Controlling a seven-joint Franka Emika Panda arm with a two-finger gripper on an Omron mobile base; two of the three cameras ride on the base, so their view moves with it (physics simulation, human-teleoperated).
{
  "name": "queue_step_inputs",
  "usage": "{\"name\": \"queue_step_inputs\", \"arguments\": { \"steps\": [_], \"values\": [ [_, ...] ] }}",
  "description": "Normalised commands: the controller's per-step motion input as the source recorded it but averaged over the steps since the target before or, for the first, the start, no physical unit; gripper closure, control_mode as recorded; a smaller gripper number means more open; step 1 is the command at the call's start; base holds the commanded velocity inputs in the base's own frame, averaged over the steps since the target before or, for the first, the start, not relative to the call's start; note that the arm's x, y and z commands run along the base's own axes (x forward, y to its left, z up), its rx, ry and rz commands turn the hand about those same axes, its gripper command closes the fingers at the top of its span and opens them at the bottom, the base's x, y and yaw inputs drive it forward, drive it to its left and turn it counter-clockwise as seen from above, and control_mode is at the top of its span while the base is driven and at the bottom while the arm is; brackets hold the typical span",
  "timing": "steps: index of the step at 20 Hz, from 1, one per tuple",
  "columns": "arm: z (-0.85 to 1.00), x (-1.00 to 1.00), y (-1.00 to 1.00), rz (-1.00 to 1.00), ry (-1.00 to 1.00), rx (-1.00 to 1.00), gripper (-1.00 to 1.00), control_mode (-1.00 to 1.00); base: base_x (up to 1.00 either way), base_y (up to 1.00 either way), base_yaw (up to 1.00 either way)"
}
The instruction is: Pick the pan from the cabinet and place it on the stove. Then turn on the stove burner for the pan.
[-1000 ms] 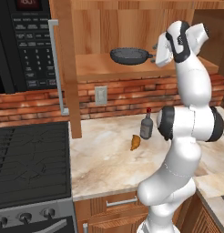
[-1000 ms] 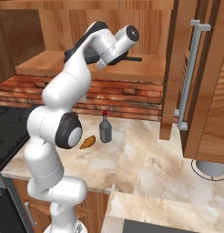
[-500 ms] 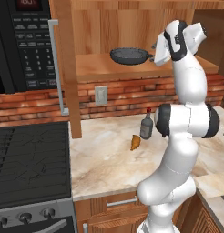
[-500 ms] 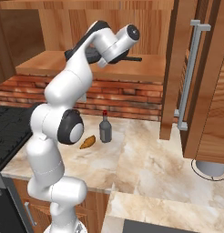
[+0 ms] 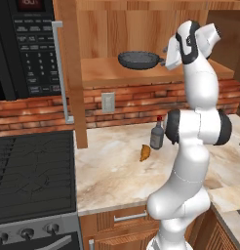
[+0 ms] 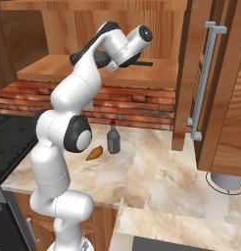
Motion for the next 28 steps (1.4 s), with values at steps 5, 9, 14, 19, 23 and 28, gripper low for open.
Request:
{"name": "queue_step_inputs", "arguments": {
  "steps": [5, 9, 14, 19, 23, 28],
  "values": [
    [-0.25, 0.01, -0.15, 0.00, 0.07, 0.00, -1.00, -1.00, 0.00, 0.00, 0.00],
    [-0.26, 0.01, -0.12, 0.00, 0.10, 0.00, -1.00, -1.00, 0.00, 0.00, 0.00],
    [-0.27, 0.04, -0.10, 0.00, 0.10, 0.00, -1.00, -1.00, 0.00, 0.00, 0.00],
    [-0.32, 0.04, -0.09, 0.00, 0.08, 0.00, -1.00, -1.00, 0.00, 0.00, 0.00],
    [-0.33, 0.02, -0.06, 0.00, 0.03, 0.00, -1.00, -1.00, 0.00, 0.00, 0.00],
    [-0.35, 0.00, -0.07, 0.00, 0.00, 0.00, -1.00, -1.00, 0.00, 0.00, 0.00]
  ]
}}
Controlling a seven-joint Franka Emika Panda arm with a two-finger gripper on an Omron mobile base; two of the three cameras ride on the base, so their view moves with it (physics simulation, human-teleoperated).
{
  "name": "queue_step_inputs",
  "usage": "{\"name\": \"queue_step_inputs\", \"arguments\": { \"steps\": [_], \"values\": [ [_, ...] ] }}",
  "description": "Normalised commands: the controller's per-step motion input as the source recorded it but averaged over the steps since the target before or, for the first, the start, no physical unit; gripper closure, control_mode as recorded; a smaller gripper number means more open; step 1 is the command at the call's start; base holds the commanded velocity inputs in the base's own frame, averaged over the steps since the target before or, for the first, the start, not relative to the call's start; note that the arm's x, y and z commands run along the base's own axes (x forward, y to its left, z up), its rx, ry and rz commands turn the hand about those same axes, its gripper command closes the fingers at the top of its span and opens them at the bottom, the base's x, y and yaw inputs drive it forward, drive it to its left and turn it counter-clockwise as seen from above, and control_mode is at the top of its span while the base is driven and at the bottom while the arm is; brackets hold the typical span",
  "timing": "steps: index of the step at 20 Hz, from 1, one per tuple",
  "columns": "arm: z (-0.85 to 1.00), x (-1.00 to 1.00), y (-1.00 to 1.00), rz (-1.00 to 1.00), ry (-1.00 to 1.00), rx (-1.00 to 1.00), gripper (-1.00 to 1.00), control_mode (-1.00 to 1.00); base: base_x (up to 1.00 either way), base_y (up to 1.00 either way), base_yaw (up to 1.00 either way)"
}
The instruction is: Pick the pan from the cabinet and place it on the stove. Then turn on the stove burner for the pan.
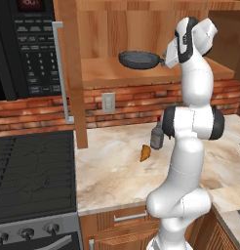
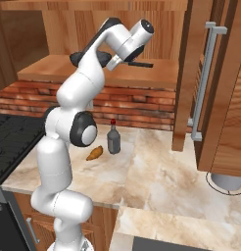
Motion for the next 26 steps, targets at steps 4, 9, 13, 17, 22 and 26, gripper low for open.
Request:
{"name": "queue_step_inputs", "arguments": {
  "steps": [4, 9, 13, 17, 22, 26],
  "values": [
    [-0.31, 0.00, -0.04, 0.00, 0.00, 0.00, 1.00, -1.00, 0.00, 0.00, 0.00],
    [-0.27, 0.00, -0.01, 0.00, -0.01, 0.01, 1.00, -1.00, 0.00, 0.00, 0.00],
    [-0.25, 0.00, -0.02, 0.01, -0.01, 0.01, 1.00, -1.00, 0.00, 0.00, 0.00],
    [-0.22, 0.00, 0.00, 0.01, -0.02, 0.01, 1.00, -1.00, 0.00, 0.00, 0.00],
    [-0.14, 0.00, 0.00, 0.00, -0.03, 0.01, 1.00, -1.00, 0.00, 0.00, 0.00],
    [-0.06, 0.00, 0.00, 0.00, -0.07, 0.00, 1.00, -1.00, 0.00, 0.00, 0.00]
  ]
}}
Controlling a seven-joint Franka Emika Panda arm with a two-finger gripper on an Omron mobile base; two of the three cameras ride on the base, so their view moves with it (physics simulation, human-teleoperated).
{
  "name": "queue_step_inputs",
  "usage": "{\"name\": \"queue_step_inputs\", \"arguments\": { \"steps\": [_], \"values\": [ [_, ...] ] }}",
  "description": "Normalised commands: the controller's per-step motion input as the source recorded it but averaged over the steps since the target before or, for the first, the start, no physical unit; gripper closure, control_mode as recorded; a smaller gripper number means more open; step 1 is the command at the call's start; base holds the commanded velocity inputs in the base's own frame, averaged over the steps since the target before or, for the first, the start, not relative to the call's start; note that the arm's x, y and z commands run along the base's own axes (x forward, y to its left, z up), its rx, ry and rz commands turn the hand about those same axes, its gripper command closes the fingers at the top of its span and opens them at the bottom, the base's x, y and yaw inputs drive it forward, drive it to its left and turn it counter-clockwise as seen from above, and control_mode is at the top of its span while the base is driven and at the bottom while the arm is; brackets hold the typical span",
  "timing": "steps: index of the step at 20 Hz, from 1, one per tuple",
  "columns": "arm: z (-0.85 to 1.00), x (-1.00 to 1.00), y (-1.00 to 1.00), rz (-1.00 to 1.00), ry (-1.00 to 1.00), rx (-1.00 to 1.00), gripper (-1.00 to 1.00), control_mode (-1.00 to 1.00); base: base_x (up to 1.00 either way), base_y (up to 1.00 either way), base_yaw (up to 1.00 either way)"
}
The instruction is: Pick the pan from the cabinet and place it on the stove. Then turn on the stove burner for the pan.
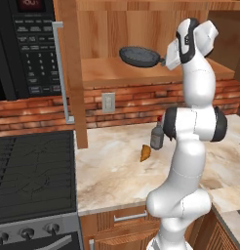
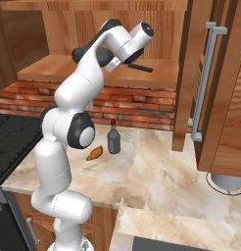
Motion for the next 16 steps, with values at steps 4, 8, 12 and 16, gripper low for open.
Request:
{"name": "queue_step_inputs", "arguments": {
  "steps": [4, 8, 12, 16],
  "values": [
    [-0.03, 0.00, 0.00, 0.00, -0.13, 0.02, 1.00, -1.00, 0.00, 0.00, 0.00],
    [-0.03, 0.00, 0.00, 0.00, -0.18, 0.04, 1.00, -1.00, 0.00, 0.00, 0.00],
    [-0.02, 0.00, 0.00, 0.00, -0.21, 0.03, 1.00, -1.00, 0.00, 0.00, 0.00],
    [0.00, 0.00, 0.02, 0.00, -0.25, 0.02, 1.00, -1.00, 0.00, 0.00, 0.00]
  ]
}}
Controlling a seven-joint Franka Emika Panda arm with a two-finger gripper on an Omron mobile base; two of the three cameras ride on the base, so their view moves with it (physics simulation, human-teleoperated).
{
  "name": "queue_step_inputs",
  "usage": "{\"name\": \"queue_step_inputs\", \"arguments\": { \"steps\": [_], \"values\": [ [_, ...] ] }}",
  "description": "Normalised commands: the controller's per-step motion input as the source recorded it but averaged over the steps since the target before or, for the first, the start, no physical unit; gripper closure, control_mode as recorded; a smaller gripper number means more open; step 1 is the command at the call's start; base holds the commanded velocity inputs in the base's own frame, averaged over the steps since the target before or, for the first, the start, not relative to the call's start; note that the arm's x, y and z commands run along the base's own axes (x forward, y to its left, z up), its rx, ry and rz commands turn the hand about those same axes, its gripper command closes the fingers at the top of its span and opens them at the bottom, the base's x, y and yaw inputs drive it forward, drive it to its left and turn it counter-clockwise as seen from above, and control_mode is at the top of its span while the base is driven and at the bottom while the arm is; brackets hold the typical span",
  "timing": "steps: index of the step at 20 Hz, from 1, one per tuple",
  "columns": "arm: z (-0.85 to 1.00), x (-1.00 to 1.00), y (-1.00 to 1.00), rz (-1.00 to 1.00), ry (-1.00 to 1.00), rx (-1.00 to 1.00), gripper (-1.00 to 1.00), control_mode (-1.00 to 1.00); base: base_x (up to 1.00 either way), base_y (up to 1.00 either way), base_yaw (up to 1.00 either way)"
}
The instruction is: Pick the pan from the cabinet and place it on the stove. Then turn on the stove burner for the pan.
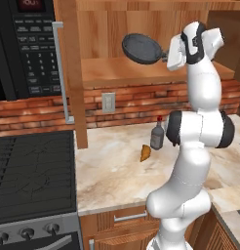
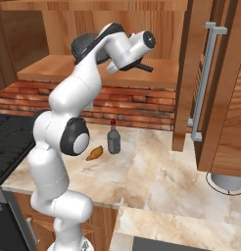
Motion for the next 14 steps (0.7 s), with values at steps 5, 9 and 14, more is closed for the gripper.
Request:
{"name": "queue_step_inputs", "arguments": {
  "steps": [5, 9, 14],
  "values": [
    [0.00, -0.14, 0.13, 0.00, -0.25, 0.00, 1.00, -1.00, 0.00, 0.00, 0.00],
    [0.00, -0.28, 0.09, -0.01, -0.20, -0.01, 1.00, -1.00, 0.00, 0.00, 0.00],
    [0.00, -0.35, 0.03, -0.03, -0.18, -0.03, 1.00, -1.00, 0.00, 0.00, 0.00]
  ]
}}
